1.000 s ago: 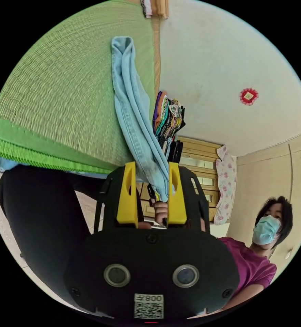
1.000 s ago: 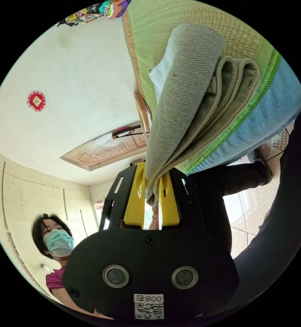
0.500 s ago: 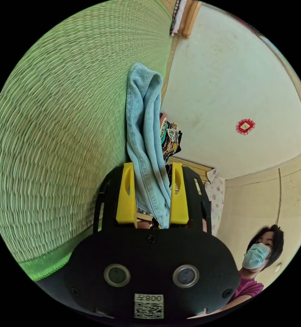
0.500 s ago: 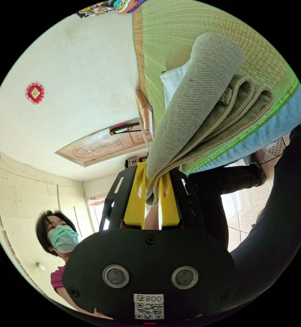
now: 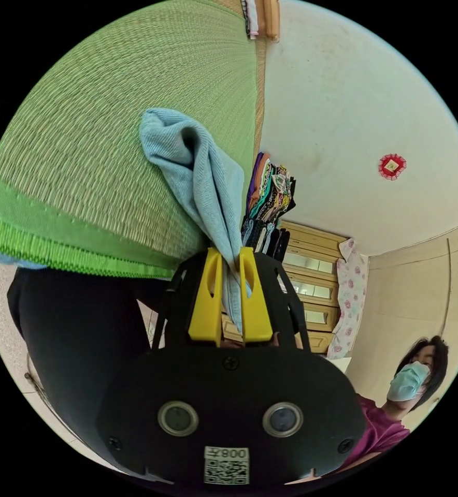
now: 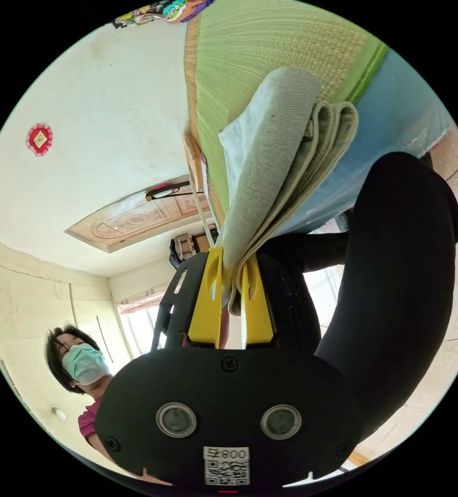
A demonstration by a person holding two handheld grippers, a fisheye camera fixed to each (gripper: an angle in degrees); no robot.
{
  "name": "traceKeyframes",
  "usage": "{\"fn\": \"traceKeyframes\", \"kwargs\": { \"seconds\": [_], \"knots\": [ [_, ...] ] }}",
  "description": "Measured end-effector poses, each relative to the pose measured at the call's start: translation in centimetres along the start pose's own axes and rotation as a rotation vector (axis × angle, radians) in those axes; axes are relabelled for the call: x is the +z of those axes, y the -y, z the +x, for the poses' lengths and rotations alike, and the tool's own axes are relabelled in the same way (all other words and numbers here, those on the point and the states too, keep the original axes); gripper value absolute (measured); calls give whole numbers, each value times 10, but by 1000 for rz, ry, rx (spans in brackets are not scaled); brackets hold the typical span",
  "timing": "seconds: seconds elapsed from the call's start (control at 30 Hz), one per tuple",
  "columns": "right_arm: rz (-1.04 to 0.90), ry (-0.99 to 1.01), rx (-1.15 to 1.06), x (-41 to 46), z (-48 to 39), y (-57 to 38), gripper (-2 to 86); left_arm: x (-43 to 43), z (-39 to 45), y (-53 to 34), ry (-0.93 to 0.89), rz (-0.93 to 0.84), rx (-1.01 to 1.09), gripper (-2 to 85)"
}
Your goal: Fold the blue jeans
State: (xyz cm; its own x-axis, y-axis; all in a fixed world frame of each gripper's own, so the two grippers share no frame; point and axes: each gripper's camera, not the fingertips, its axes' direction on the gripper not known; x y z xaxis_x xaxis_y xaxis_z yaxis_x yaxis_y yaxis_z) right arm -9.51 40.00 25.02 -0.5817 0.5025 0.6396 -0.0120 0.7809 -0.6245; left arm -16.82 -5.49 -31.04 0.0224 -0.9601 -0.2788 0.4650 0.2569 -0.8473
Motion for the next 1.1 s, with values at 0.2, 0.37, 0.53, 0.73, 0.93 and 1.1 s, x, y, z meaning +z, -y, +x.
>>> {"fn": "traceKeyframes", "kwargs": {
  "seconds": [0.2,0.37,0.53,0.73,0.93,1.1],
  "knots": [
    [17,-4,-6,-15,16,-22,62,19,0,-16,19,-13,-4,62],
    [28,-5,-59,-29,12,-37,62,40,10,-17,27,-24,21,62],
    [34,22,-124,-43,1,-52,54,70,44,-10,35,-33,128,61],
    [52,47,-198,-66,-14,-69,49,113,70,-1,11,-42,198,61],
    [80,63,-261,-97,-24,-87,44,168,90,11,-5,-68,247,62],
    [98,88,-285,-123,-27,-90,43,221,105,30,-4,-83,278,61]
  ]
}}
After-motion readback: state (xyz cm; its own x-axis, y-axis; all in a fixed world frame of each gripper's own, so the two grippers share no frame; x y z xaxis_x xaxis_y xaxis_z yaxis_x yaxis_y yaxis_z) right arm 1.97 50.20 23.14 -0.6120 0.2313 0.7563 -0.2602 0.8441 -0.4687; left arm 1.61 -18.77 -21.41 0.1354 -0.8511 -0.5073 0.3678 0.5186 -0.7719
